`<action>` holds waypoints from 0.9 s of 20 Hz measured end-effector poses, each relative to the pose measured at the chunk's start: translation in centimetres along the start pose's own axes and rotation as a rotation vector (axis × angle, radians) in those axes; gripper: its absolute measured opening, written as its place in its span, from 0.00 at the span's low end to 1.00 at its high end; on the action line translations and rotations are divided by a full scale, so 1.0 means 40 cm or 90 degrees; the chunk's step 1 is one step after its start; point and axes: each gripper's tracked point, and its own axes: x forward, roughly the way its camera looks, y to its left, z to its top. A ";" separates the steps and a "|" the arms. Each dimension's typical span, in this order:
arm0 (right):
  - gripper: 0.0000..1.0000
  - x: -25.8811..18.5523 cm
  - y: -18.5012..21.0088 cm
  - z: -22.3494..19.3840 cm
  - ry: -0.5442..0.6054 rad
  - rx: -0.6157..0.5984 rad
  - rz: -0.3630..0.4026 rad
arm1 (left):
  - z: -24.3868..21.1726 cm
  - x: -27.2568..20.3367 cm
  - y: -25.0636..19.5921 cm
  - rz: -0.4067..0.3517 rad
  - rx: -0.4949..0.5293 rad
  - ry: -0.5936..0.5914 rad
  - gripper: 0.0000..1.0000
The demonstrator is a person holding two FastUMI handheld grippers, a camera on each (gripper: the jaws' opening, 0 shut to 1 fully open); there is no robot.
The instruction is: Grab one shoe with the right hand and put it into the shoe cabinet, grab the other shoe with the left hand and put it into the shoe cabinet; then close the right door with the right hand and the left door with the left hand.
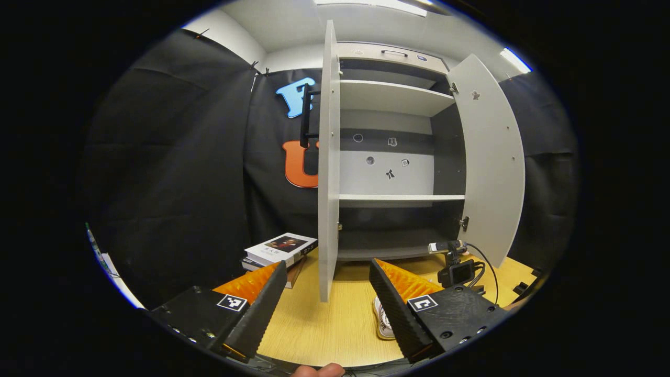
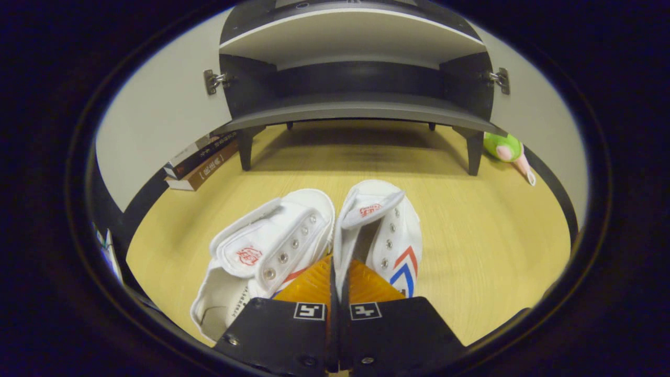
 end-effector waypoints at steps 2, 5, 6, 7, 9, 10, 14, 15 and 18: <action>0.04 -0.017 -0.009 0.018 -0.042 -0.035 -0.016 | -0.005 0.005 -0.008 -0.008 -0.001 -0.002 0.95; 0.04 -0.067 -0.019 0.071 -0.095 -0.079 -0.016 | -0.008 0.006 -0.034 -0.021 0.001 -0.003 0.96; 0.04 -0.085 -0.019 0.082 -0.102 -0.080 -0.011 | -0.010 0.006 -0.042 -0.025 0.001 -0.001 0.95; 0.03 -0.106 -0.026 0.097 -0.114 -0.081 -0.009 | -0.012 0.006 -0.054 -0.029 0.001 0.001 0.95; 0.03 -0.156 -0.039 0.135 -0.145 -0.093 -0.013 | -0.015 0.010 -0.074 -0.036 -0.002 0.001 0.95; 0.03 -0.189 -0.043 0.157 -0.162 -0.103 -0.013 | -0.012 0.014 -0.088 -0.042 -0.004 0.000 0.95; 0.03 -0.324 -0.067 0.275 -0.227 -0.134 -0.022 | 0.009 0.022 -0.141 -0.063 -0.012 -0.021 0.95; 0.04 -0.353 -0.073 0.307 -0.241 -0.138 -0.028 | 0.015 0.023 -0.157 -0.068 -0.013 -0.024 0.95; 0.03 -0.433 -0.074 0.406 -0.274 -0.118 -0.021 | 0.039 0.021 -0.193 -0.082 -0.012 -0.040 0.95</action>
